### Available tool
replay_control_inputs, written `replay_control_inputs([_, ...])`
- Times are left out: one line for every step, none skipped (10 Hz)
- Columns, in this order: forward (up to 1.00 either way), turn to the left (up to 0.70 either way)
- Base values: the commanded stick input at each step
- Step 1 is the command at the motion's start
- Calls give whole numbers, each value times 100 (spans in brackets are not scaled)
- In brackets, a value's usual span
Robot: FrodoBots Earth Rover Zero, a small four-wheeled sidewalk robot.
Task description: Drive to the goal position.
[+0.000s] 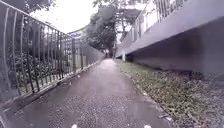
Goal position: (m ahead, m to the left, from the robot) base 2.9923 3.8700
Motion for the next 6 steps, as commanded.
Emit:
replay_control_inputs([70,0])
replay_control_inputs([70,0])
replay_control_inputs([70,0])
replay_control_inputs([70,0])
replay_control_inputs([70,0])
replay_control_inputs([70,0])
